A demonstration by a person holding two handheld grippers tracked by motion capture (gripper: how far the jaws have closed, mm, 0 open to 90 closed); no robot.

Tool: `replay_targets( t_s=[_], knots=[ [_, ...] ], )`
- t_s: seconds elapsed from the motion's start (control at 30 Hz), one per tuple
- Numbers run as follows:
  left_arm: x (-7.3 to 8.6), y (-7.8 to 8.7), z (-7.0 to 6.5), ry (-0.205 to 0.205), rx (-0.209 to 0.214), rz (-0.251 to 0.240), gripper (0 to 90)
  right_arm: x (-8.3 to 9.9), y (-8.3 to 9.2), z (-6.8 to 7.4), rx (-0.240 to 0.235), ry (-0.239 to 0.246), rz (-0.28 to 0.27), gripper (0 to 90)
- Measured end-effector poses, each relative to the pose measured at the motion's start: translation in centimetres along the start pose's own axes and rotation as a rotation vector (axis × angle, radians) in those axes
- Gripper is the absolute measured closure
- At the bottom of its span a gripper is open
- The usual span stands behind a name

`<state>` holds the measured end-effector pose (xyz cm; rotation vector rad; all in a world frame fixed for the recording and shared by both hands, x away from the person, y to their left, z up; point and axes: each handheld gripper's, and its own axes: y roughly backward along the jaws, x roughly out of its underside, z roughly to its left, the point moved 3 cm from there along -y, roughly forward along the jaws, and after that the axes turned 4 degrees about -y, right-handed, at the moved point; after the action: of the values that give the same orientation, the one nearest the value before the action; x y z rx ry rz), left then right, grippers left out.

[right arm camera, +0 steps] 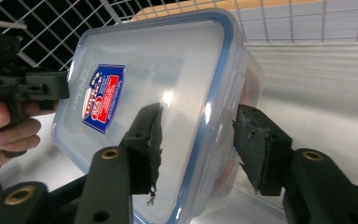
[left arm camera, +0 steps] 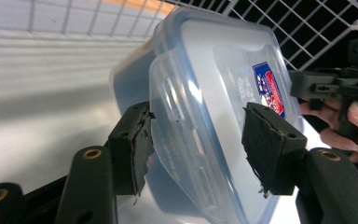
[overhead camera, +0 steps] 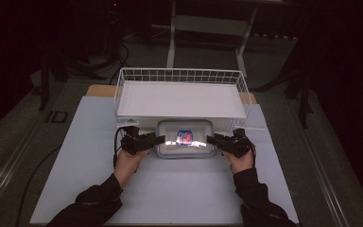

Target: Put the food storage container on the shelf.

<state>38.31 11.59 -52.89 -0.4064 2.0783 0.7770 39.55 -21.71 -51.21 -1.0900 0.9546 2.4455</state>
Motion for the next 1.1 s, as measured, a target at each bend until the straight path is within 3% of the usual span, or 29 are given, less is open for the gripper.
replay_targets(
  t_s=[0.1,0.27,0.33,0.47,0.53,0.63,0.8,0.93,1.0,1.1],
  knots=[
    [-0.2,-0.1,0.0,-0.017,-0.053,-0.019,41.9,0.0,-0.2,0.0,0.029,-0.001,-0.014,48.2],
    [-0.4,-0.5,-0.1,-0.029,-0.09,-0.046,40.1,-0.1,-1.1,0.3,0.035,0.014,-0.013,38.7],
    [-0.5,-0.6,-0.3,-0.009,-0.096,-0.05,39.5,-0.1,-1.2,0.4,0.043,0.012,-0.015,37.9],
    [-0.5,-0.5,-0.2,-0.063,-0.119,-0.051,37.4,0.0,-1.1,0.5,0.052,0.007,-0.02,38.4],
    [-0.4,-0.3,-0.4,-0.058,-0.105,-0.048,34.8,0.1,-0.9,0.9,0.068,0.024,-0.017,37.6],
    [-0.3,0.2,-0.8,-0.083,-0.092,-0.047,29.9,0.2,-0.7,1.5,0.106,0.088,-0.02,36.9],
    [-0.2,1.3,-1.5,-0.058,-0.066,-0.045,20.9,0.4,0.1,2.6,0.135,0.141,-0.031,36.8],
    [0.2,2.3,-2.2,-0.082,-0.035,-0.029,12.9,0.6,0.6,4.0,0.153,0.176,-0.04,37.6],
    [0.3,2.8,-2.7,-0.098,-0.017,-0.002,0.0,0.8,0.7,4.5,0.151,0.192,-0.042,38.3],
    [0.5,3.7,-3.4,-0.103,0.014,0.014,0.0,1.3,0.6,5.5,0.127,0.205,-0.035,41.9]
  ],
)
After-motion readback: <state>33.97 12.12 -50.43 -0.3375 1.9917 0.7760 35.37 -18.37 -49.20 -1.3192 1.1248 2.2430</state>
